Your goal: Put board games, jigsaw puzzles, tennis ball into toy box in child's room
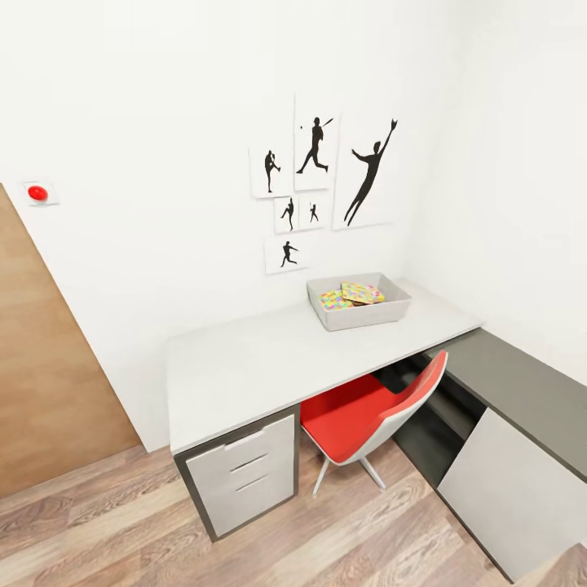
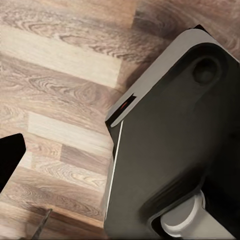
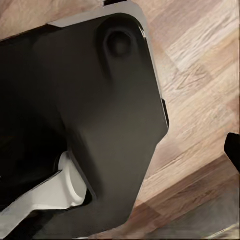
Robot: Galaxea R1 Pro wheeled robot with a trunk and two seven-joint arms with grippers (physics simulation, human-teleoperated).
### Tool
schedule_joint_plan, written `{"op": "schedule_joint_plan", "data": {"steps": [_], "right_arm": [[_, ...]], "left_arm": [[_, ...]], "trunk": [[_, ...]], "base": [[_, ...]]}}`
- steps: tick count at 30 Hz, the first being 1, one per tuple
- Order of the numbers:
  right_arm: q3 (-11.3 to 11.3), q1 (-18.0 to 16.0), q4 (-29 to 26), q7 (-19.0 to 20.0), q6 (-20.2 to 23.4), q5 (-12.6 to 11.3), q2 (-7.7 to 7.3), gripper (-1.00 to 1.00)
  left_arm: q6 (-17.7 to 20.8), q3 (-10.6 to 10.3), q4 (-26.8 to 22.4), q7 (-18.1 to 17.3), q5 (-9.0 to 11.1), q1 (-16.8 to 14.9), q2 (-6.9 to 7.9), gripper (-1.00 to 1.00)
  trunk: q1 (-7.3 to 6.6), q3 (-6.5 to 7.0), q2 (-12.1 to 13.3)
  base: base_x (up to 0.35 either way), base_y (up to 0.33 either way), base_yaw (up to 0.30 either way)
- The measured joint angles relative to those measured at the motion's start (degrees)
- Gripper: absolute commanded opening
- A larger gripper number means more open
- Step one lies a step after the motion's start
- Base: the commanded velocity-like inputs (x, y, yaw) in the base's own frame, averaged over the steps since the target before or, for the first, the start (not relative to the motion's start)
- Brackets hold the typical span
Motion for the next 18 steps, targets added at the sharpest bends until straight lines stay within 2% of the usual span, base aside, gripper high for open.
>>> {"op": "schedule_joint_plan", "data": {"steps": [6,18], "right_arm": [[0.1,3.5,1.7,-0.1,-0.4,0.1,0.35,1.00],[0.3,4.6,2.1,-0.1,-0.7,0.1,0.31,1.00]], "left_arm": [[0.0,0.0,0.2,0.0,0.0,0.3,-0.02,1.00],[0.0,0.0,0.2,0.0,0.0,0.5,-0.02,1.00]], "trunk": [[0.00,0.01,0.0],[0.00,0.02,0.0]], "base": [[0.000,0.000,0.000],[0.000,0.000,0.000]]}}
